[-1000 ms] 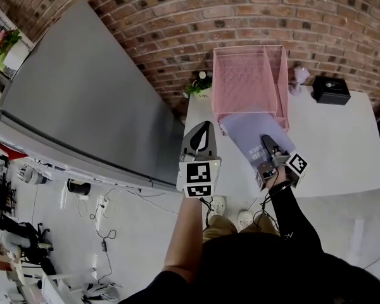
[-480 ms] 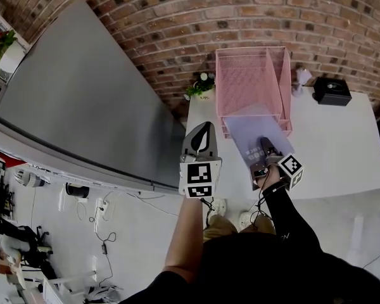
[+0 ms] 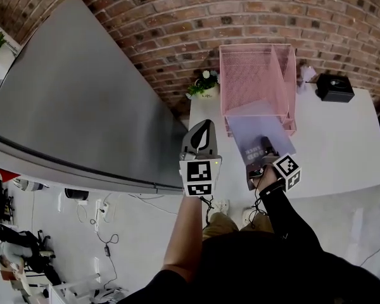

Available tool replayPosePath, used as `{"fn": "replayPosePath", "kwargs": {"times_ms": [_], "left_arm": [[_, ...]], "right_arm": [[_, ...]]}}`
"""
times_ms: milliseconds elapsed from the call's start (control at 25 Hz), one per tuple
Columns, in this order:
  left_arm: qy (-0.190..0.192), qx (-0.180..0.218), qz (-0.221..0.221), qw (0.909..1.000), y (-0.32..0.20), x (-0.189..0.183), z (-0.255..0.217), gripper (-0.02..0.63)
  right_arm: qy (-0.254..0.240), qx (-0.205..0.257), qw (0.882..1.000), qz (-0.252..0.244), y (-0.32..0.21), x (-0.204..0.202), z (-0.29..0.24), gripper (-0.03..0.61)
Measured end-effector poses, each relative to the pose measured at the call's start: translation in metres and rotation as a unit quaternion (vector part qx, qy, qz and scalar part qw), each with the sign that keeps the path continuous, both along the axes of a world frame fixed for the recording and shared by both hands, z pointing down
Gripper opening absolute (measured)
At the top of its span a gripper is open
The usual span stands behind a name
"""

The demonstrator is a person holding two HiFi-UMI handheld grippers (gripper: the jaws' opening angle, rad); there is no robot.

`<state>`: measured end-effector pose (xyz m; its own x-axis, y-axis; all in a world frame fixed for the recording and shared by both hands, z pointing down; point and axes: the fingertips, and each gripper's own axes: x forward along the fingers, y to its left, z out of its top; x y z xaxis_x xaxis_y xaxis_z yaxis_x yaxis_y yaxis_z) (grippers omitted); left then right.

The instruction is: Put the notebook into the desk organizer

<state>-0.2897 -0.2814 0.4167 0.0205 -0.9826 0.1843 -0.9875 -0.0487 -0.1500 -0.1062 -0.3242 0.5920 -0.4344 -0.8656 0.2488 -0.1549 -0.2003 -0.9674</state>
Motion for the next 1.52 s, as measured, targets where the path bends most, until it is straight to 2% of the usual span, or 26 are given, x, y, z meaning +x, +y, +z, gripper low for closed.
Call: {"fn": "replayPosePath", "kwargs": {"times_ms": [200, 480, 1000, 1160, 1200, 1280, 1400, 1520], "left_arm": [[0.002, -0.003, 0.016, 0.9999, -0.011, -0.006, 0.003, 0.009], [0.003, -0.011, 0.046, 0.9989, -0.023, -0.006, 0.012, 0.009], [-0.002, -0.014, 0.091, 0.9958, -0.055, -0.037, 0.009, 0.009], [-0.002, -0.013, 0.106, 0.9943, -0.061, -0.043, 0.008, 0.009], [-0.002, -0.013, 0.11, 0.9938, -0.061, -0.043, 0.009, 0.009], [0.001, -0.011, 0.119, 0.9928, -0.063, -0.041, 0.01, 0.009], [0.004, -0.006, 0.135, 0.9908, -0.065, -0.035, 0.009, 0.009], [0.005, 0.0, 0.152, 0.9883, -0.066, -0.027, 0.007, 0.009]], "right_arm": [[-0.009, 0.023, 0.998, 0.052, -0.003, 0.006, -0.007, 0.04], [0.015, 0.013, 0.998, 0.063, -0.014, -0.008, -0.001, 0.041], [0.006, -0.008, 0.992, 0.123, -0.054, -0.042, 0.007, 0.041], [0.077, 0.011, 0.992, 0.097, -0.059, -0.049, -0.002, 0.056], [0.09, 0.02, 0.992, 0.087, -0.06, -0.051, -0.004, 0.076], [0.103, 0.038, 0.992, 0.062, -0.06, -0.057, -0.01, 0.161], [0.129, 0.057, 0.99, 0.006, -0.056, -0.067, -0.015, 0.181], [0.169, 0.085, 0.98, -0.065, -0.05, -0.079, -0.019, 0.223]]}}
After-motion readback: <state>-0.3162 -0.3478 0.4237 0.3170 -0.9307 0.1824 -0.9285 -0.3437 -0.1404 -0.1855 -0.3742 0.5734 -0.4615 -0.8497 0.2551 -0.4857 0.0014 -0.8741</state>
